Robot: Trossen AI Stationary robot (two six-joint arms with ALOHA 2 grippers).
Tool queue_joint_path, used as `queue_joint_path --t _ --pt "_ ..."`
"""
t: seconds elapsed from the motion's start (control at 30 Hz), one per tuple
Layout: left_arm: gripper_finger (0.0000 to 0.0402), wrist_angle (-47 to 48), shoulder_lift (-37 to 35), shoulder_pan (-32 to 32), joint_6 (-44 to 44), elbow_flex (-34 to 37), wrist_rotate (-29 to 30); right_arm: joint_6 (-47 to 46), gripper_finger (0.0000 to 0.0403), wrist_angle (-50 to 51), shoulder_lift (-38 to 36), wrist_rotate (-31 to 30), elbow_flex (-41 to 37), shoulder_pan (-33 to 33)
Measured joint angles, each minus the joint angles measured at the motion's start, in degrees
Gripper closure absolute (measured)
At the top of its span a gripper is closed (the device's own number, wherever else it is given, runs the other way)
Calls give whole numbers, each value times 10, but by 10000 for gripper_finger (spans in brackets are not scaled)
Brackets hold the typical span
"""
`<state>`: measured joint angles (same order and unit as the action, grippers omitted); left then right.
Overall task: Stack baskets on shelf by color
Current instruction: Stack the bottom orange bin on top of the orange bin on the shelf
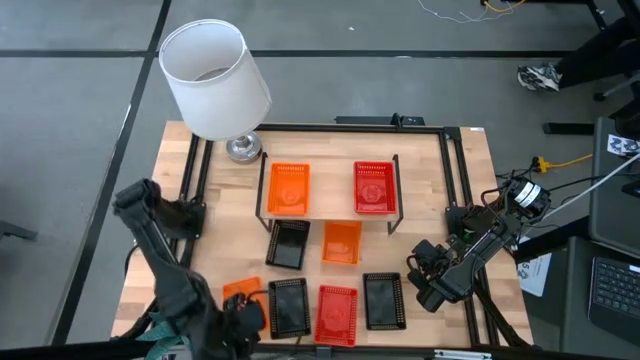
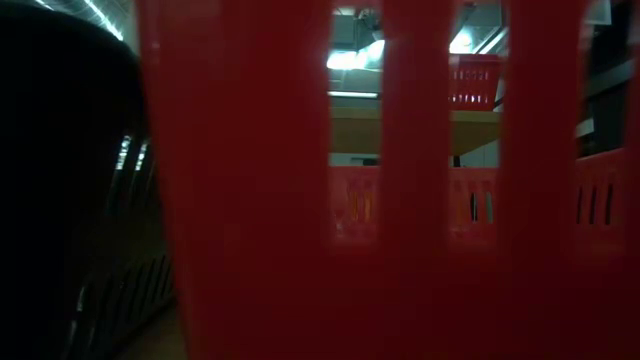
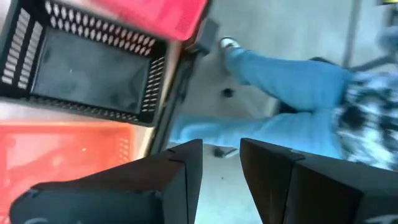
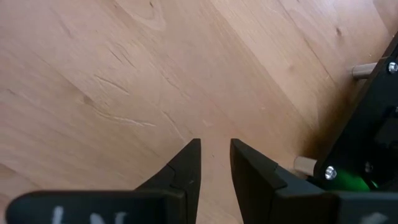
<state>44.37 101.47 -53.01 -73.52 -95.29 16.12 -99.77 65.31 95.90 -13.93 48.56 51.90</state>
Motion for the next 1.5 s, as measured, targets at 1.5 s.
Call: queue_joint_path --t 1.5 --pt "302 112 143 11 10 0 -81 28 317 -49 0 0 0 0"
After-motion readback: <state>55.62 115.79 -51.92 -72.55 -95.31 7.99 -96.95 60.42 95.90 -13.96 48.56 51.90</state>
